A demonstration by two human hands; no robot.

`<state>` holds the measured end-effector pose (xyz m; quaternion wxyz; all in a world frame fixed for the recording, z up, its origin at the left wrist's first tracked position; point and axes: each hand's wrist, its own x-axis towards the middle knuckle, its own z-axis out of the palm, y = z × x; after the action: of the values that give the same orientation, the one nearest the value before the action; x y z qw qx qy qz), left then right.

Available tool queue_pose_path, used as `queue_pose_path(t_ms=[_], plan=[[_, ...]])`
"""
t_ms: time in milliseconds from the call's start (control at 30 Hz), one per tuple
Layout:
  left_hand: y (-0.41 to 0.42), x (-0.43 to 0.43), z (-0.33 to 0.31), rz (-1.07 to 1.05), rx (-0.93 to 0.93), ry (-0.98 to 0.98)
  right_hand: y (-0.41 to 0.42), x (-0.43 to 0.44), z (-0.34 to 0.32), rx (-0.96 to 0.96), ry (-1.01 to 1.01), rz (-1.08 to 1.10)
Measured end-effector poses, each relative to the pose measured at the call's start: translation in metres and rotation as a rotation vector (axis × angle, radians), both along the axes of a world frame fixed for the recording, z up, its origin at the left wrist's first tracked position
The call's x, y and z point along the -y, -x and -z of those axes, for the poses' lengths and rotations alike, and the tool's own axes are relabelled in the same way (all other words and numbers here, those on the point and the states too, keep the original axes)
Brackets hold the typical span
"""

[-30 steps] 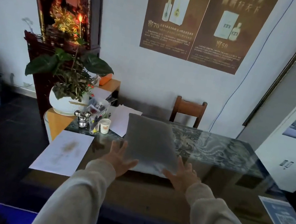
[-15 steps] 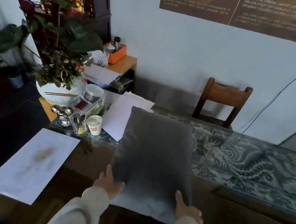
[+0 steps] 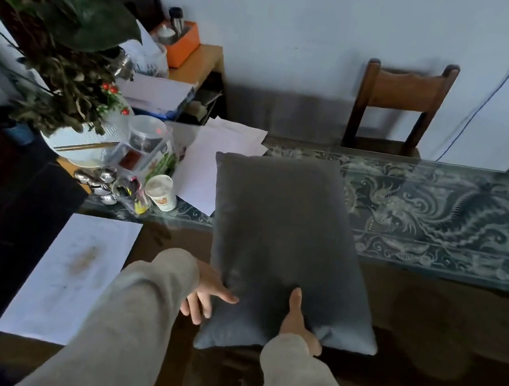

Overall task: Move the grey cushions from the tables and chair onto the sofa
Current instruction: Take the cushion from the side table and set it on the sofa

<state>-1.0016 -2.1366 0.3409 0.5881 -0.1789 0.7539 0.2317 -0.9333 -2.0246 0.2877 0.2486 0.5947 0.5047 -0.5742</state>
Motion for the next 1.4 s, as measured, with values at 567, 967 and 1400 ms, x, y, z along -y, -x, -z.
queue_pose_path(t_ms=[567, 967, 1400], plan=[[0.141, -0.063, 0.054, 0.23, -0.789, 0.117, -0.094, -0.198, 0.011, -0.216, -0.383, 0.033], [-0.003, -0.149, 0.022, 0.223, -0.572, -0.282, -0.262, -0.291, -0.037, -0.093, -0.643, 0.24], [-0.449, -0.474, -0.073, 0.731, -0.611, -0.819, -0.805, -0.392, -0.16, -0.072, -0.956, 0.834]])
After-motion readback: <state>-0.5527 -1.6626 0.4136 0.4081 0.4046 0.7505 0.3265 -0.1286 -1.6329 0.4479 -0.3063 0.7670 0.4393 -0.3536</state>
